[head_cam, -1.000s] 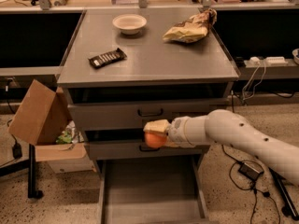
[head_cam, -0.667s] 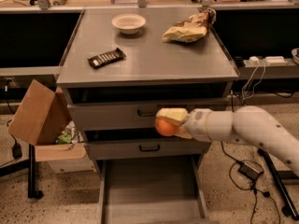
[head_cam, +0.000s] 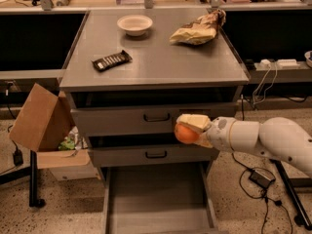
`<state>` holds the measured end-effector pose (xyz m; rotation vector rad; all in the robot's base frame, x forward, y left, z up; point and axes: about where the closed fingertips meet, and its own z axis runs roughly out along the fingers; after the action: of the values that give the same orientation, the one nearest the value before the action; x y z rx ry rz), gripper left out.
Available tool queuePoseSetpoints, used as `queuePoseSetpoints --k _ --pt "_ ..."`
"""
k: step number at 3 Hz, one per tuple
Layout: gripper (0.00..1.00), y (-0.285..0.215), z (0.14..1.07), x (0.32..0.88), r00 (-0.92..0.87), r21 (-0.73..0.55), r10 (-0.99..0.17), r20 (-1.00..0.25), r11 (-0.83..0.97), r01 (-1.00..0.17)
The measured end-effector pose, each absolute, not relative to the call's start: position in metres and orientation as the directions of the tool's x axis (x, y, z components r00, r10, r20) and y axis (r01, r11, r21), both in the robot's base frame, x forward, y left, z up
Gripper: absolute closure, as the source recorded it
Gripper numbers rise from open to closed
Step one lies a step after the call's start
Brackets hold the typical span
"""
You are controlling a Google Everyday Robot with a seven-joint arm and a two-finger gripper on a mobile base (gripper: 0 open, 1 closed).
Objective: Pick orange from bottom drawer and place on counter
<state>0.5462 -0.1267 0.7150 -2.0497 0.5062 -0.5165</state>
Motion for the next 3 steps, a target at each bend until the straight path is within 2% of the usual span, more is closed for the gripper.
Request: queuePoseSetpoints --k 2,3 --pt "1.00 -0.182 0.832 0.564 0.781 -0.927 -0.605 0.154 -0.361 -0.097" --pt "1.00 -0.218 0.876 0.585 0.757 -0.958 -0.648 0.084 -0.262 -0.117"
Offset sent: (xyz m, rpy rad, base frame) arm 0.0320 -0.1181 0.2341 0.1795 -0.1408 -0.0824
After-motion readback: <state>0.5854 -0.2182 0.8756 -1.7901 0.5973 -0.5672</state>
